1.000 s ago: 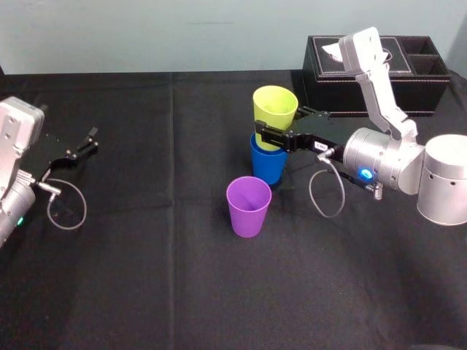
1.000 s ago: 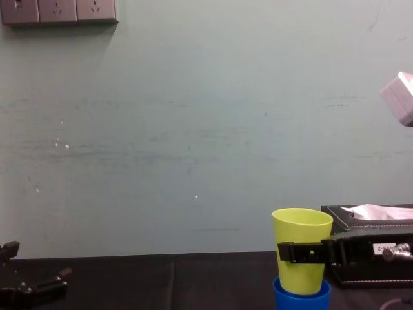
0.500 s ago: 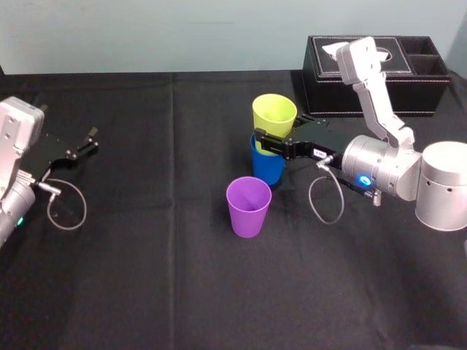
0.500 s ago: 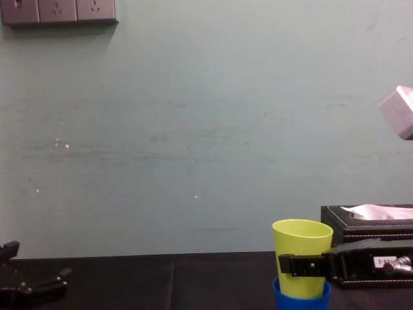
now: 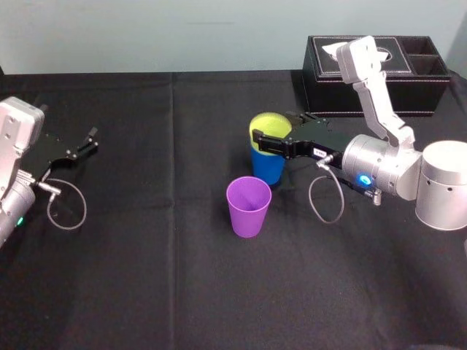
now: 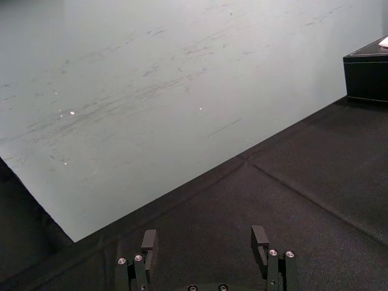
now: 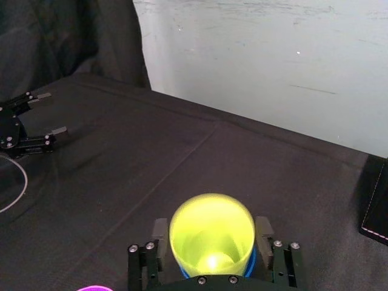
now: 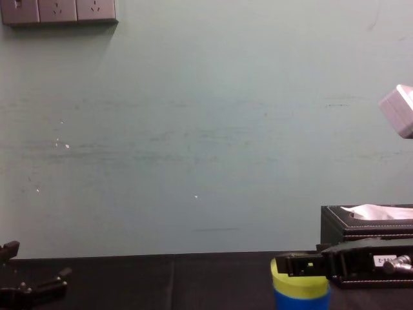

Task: Stack the three plastic cups sequentially using one hand.

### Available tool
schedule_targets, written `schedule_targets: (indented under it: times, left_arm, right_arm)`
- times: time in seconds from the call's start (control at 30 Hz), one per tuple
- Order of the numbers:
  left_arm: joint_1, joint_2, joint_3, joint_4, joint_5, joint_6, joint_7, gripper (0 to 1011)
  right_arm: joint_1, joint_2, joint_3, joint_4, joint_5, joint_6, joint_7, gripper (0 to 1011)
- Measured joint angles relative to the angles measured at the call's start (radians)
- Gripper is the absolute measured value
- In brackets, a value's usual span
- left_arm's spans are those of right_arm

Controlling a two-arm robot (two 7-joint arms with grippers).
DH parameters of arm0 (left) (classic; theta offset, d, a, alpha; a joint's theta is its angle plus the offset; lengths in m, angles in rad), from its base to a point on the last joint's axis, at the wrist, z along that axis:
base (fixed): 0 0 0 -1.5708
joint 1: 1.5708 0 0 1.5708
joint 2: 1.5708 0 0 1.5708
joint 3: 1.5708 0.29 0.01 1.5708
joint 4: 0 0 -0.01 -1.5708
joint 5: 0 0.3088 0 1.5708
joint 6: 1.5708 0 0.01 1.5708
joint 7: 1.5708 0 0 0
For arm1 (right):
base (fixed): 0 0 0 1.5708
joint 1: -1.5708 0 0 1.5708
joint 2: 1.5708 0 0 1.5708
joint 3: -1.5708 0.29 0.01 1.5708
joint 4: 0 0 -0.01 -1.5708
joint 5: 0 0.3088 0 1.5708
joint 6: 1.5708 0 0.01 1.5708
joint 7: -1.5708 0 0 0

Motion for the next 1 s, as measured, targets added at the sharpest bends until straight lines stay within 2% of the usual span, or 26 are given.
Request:
schedule_targets:
  times: [0.17, 0.57, 0.8, 0.97, 1.0]
  left_arm:
    - [0.000, 0.000, 0.000, 0.000, 0.000, 0.000, 0.000, 1010]
    - [0.000, 0.000, 0.000, 0.000, 0.000, 0.000, 0.000, 1010]
    - [0.000, 0.000, 0.000, 0.000, 0.000, 0.000, 0.000, 1010]
    - [0.000, 0.000, 0.000, 0.000, 0.000, 0.000, 0.000, 1010]
    - [0.000, 0.000, 0.000, 0.000, 0.000, 0.000, 0.000, 1010]
  right_arm:
    - [0.000, 0.000, 0.000, -0.001, 0.000, 0.001, 0.000, 1003]
    - [-0.006, 0.003, 0.005, -0.013, 0.002, -0.006, -0.001, 1000]
    - [-0.037, 0.034, 0.026, -0.080, 0.008, -0.037, 0.013, 1000]
    - [-0.081, 0.087, 0.037, -0.138, 0.017, -0.060, 0.045, 1000]
    - [-0.081, 0.087, 0.037, -0.138, 0.017, -0.060, 0.045, 1000]
